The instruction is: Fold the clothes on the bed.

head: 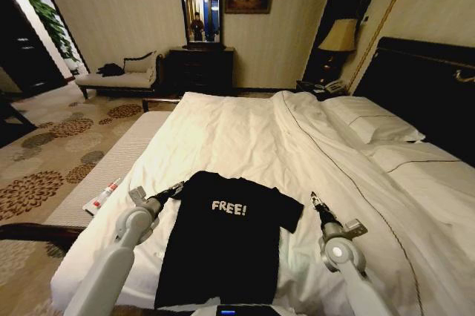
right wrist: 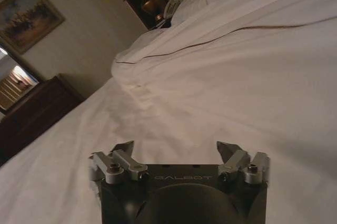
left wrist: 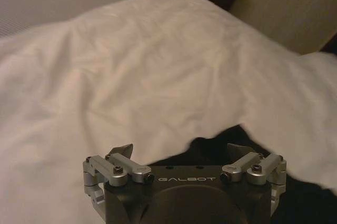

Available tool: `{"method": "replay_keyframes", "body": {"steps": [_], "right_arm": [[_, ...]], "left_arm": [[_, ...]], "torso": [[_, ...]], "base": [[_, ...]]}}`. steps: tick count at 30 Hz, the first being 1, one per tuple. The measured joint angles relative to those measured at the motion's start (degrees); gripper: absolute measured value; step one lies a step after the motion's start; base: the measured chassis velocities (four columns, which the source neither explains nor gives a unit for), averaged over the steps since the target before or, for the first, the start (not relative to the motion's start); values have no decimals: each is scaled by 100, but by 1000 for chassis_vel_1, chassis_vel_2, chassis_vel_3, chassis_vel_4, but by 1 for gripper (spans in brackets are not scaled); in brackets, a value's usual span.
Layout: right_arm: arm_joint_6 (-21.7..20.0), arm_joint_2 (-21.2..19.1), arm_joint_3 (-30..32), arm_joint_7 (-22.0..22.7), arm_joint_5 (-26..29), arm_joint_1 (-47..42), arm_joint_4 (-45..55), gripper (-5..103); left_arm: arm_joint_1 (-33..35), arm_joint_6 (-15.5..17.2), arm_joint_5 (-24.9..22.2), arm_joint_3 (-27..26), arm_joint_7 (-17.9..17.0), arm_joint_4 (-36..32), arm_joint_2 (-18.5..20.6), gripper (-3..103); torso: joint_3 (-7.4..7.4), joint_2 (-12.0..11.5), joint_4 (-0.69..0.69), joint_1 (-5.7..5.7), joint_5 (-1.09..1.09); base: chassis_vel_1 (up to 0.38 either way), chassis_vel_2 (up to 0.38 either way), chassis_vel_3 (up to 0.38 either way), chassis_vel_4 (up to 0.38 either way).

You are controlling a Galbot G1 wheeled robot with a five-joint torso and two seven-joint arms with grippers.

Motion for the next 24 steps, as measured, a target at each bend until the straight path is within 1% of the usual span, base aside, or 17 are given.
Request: {"method": "replay_keyframes", "body": {"steps": [2, 3, 5, 6, 8, 11, 13, 15, 16, 17, 19, 24], "right_arm": [[-7, 155, -20, 62, 11, -60, 157, 97], [-11, 215, -40, 92, 17, -69, 213, 97], [-14, 312, -82, 132, 29, -71, 306, 100], [-14, 312, -82, 132, 29, -71, 306, 100], [-16, 396, -98, 163, 41, -103, 405, 100], [-16, 435, -96, 190, 47, -144, 469, 100], [-16, 461, -85, 227, 48, -196, 529, 100], [-15, 471, -70, 262, 49, -242, 560, 100], [-15, 471, -70, 262, 49, -242, 560, 100], [-15, 475, -67, 277, 48, -259, 574, 100], [-15, 477, -66, 287, 47, -273, 579, 100], [-14, 474, -70, 312, 29, -288, 546, 100]], "left_arm": [[29, -13, 316, 14, 4, 60, 40, 100], [67, -13, 426, 17, 13, 61, 56, 100], [163, -20, 617, 16, 43, 60, 79, 100], [163, -20, 617, 16, 43, 60, 79, 100], [192, -97, 817, 21, 93, 102, 74, 100], [156, -152, 857, 56, 130, 172, 54, 102], [42, -212, 861, 140, 173, 311, 30, 96], [-61, -232, 865, 234, 193, 468, 6, 86], [-61, -232, 865, 234, 193, 468, 6, 86], [-122, -235, 865, 285, 197, 545, -10, 80], [-168, -236, 865, 328, 200, 604, -27, 80], [-334, -236, 874, 480, 202, 835, -100, 53]], "torso": [[0, 0, -3, 0, 0], [0, 0, -5, 0, -1], [0, 0, -1, 0, -1], [0, 0, -1, 0, -1], [-1, 0, -1, 0, 1], [0, 0, -3, 0, -1], [0, 0, -3, 0, 0], [0, -1, -3, 0, 0], [0, -1, -3, 0, 0], [0, -1, -3, 0, 0], [0, -1, -4, 0, 0], [0, -1, -3, 0, 0]], "base": [[0, 0, 0, 0], [0, 0, 0, 0], [0, 0, 0, 0], [0, 0, 0, 0], [0, 0, 0, 0], [0, 0, 0, 0], [0, 0, 0, 0], [0, 0, 0, 0], [0, 0, 0, 0], [0, 0, 0, 0], [0, 0, 0, 0], [0, 0, 0, 0]]}}
